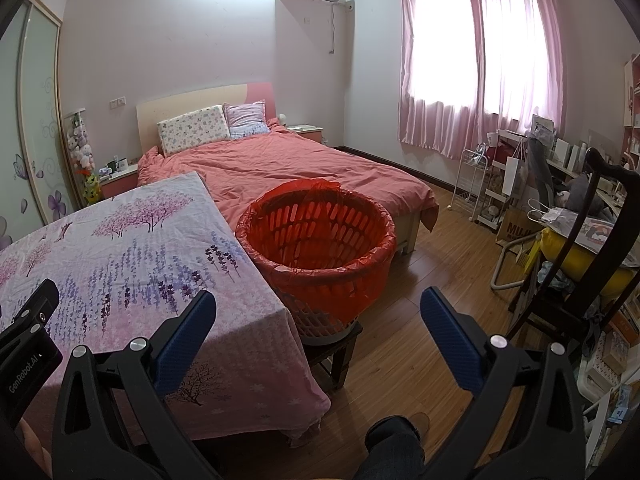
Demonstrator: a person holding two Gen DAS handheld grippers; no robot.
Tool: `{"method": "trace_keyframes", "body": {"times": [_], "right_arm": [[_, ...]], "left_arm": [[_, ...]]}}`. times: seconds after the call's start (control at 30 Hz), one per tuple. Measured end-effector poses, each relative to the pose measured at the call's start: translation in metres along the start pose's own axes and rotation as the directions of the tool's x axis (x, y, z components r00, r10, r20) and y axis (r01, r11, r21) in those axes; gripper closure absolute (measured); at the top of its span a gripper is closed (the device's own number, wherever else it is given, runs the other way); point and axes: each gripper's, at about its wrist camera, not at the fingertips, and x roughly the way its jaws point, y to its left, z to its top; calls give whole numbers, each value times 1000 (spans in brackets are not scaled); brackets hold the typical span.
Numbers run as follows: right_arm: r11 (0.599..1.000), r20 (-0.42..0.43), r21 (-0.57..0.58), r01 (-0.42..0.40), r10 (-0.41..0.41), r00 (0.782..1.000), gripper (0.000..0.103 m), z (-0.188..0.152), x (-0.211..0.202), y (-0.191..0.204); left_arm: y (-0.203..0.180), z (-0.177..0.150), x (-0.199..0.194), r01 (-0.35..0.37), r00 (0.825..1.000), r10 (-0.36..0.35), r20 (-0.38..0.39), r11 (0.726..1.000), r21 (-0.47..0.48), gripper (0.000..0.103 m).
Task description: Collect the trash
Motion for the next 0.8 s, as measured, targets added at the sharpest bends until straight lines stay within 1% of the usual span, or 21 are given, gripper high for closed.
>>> {"method": "trace_keyframes", "body": {"times": [0.8], "right_arm": [[1000, -1, 0, 0, 0, 1000, 2, 0, 0, 0]], "left_arm": [[0, -4, 2, -2, 1000, 2, -8, 1000, 2, 4]]}}
